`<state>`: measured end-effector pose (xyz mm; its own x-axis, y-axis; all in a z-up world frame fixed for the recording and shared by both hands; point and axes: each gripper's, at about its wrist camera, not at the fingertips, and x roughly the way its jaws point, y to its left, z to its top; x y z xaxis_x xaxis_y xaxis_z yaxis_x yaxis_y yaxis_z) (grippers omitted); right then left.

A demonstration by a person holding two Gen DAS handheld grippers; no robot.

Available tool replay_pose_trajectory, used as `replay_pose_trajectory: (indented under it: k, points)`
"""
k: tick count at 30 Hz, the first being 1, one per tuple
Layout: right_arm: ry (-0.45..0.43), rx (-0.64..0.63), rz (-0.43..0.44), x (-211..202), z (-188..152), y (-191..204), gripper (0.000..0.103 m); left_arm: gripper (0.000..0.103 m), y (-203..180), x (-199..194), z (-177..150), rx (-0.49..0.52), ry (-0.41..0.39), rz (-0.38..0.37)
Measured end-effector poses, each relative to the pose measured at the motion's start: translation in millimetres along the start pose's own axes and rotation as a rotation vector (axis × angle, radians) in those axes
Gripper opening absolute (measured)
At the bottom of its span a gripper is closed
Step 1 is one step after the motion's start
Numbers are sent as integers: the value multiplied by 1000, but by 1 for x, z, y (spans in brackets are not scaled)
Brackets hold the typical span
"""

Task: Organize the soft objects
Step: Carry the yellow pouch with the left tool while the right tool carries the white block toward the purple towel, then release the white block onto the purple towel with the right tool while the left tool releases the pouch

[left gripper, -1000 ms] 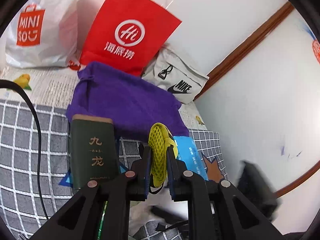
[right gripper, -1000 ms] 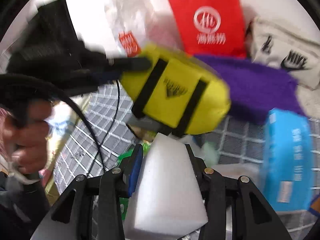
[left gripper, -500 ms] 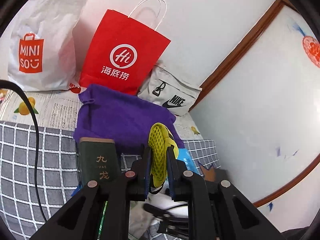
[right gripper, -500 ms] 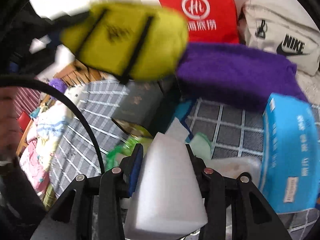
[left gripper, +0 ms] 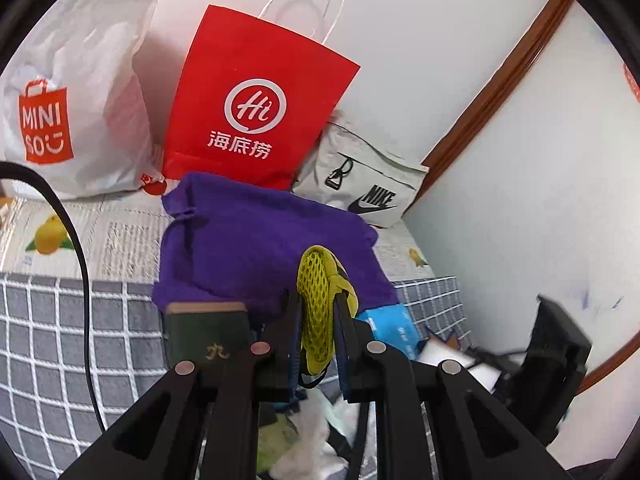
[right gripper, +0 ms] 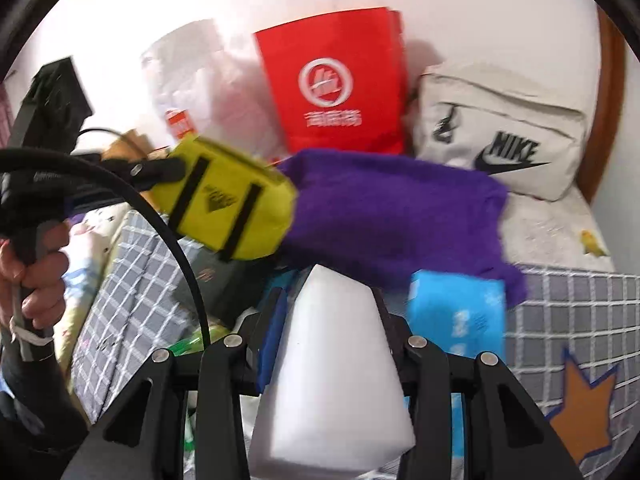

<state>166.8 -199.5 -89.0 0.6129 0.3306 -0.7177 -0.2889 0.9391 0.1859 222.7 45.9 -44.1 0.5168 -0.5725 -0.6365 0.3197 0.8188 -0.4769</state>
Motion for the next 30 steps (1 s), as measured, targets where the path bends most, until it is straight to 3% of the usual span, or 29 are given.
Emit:
replay_pose_trajectory:
  k: [17,30]
  points:
    - [29,58,-132,45,77,-85,40,14,16,55,44,40,66,62]
    - [199,-11,-183,155,113,-122,40,14,32,105,61,28,129,83]
